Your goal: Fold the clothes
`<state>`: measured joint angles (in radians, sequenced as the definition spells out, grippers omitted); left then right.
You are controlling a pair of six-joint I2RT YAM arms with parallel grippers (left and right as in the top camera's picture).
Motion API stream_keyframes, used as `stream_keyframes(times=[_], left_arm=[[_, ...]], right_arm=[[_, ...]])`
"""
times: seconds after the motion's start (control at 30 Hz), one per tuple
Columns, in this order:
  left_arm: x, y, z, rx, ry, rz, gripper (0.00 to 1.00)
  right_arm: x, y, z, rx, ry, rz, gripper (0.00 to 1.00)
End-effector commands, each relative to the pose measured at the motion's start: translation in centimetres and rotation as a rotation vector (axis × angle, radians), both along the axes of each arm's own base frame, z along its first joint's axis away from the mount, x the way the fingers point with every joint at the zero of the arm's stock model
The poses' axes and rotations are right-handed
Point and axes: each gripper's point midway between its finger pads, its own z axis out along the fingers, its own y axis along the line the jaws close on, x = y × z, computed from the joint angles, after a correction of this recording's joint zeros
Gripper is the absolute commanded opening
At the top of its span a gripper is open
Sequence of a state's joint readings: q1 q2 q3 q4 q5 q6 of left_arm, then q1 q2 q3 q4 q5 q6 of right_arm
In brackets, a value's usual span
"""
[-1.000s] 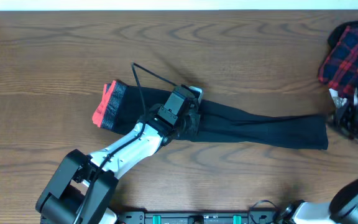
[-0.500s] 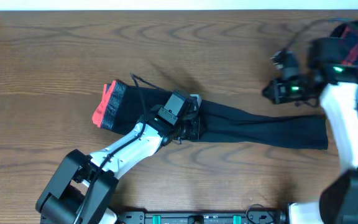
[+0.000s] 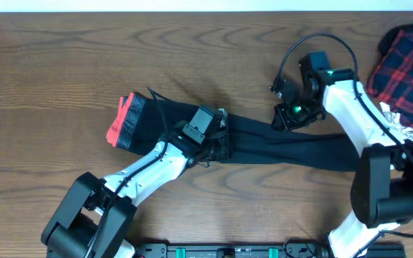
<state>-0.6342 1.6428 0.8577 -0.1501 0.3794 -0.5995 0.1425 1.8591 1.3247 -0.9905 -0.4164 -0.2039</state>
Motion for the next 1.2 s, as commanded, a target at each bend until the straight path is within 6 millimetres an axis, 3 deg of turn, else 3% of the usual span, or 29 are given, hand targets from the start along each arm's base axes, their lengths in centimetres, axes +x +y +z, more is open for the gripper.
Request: stream_keyframes(times=[0.0,0.57,0.87,1.17], left_arm=[[0.6,0.2,-0.1,0.016,-0.022,0.021,0.23],[0.4,0.1,-0.4,0.031,-0.031,0.018,0.23],[-1.0,0.4,-4.7,0.085,0.083,0.0,0.22],[-1.3,0.1,-5.1,0.071,0.112,0.003,0.22]], right_arm=[[-0.4,-0.2,-0.9,-0.023,0.024,0.013,0.08],[-1.0,-0.1,-1.6,-0.036,0.049,0.023,0.09],[-1.4,0.6,-2.0,-0.04,0.062,0.048,0.09],[-1.5,0.2,-2.3,-0.08,0.06,0.052,0.09]])
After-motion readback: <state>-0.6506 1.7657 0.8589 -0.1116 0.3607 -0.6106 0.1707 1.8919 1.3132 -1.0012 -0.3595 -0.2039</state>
